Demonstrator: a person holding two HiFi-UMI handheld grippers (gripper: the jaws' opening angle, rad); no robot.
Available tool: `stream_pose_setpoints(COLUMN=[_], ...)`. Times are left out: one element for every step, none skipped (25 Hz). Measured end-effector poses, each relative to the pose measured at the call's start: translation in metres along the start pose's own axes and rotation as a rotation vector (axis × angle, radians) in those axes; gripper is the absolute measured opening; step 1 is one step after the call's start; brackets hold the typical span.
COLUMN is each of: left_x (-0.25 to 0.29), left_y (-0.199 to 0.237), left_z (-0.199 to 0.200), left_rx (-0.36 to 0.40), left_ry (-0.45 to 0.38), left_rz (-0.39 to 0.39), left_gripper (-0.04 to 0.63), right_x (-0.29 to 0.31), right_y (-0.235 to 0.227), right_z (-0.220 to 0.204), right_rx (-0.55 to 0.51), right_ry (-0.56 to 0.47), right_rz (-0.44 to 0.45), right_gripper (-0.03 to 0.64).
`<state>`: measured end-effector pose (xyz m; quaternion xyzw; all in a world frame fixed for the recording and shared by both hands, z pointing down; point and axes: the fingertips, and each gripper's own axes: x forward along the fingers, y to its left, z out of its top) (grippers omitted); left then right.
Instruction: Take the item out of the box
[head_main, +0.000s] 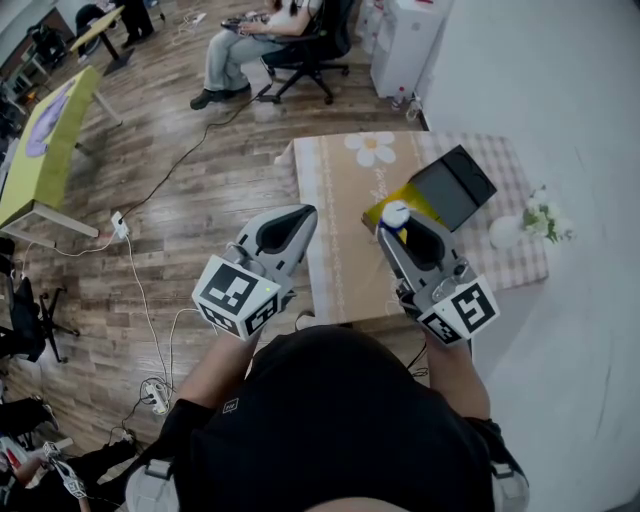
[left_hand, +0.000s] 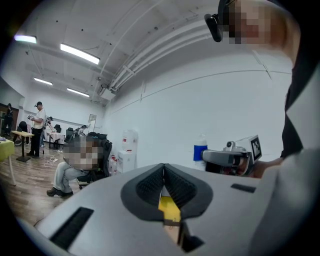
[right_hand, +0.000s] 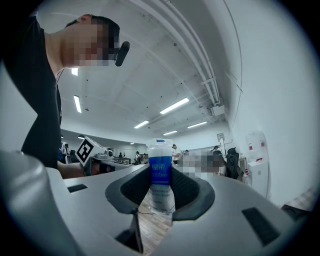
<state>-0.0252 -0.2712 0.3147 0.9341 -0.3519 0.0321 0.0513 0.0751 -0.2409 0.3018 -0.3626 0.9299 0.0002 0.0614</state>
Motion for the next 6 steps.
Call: stream_pose_setpoints(left_x=[0.0002, 0.0003, 0.0003, 0.0001, -0.0001, -0.0003], left_y=[0.0002, 0.0003, 0.0003, 0.0003, 0.0002, 0.0002], left_z=[-0.0002, -0.0008, -0.0015, -0.0023, -0.0029, -0.0036], left_rx=[-0.001, -0.002, -0.003, -0.004, -0.005, -0.007], left_ry=[-0.001, -0.002, -0.003, -0.003, -0.003, -0.004], left_rz=[0.000, 0.000, 0.000, 0.000, -0.001, -0.001], left_gripper=[0.014, 0.014, 0.014, 0.014, 0.014, 0.014], right_x=[-0.0002, -0.0004, -0.0007, -0.0009, -0.0010, -0.0011], right_y=[-0.0003, -0.0004, -0.0003, -0.0003, -0.0003, -0.0004], right_z=[-0.0002, -0.0008, -0.0017, -0.0026, -0.0035, -0.0044], right_rx=[-0.001, -0.002, -0.002, -0.001, -0.001, 0.000], right_ry=[-0.001, -0.001, -0.001, -0.001, 0.000, 0.000], right_rz=[0.000, 0.001, 0.001, 0.001, 0.002, 0.002], right_gripper=[0.132, 0.131, 0.131, 0.132, 0.132, 0.132])
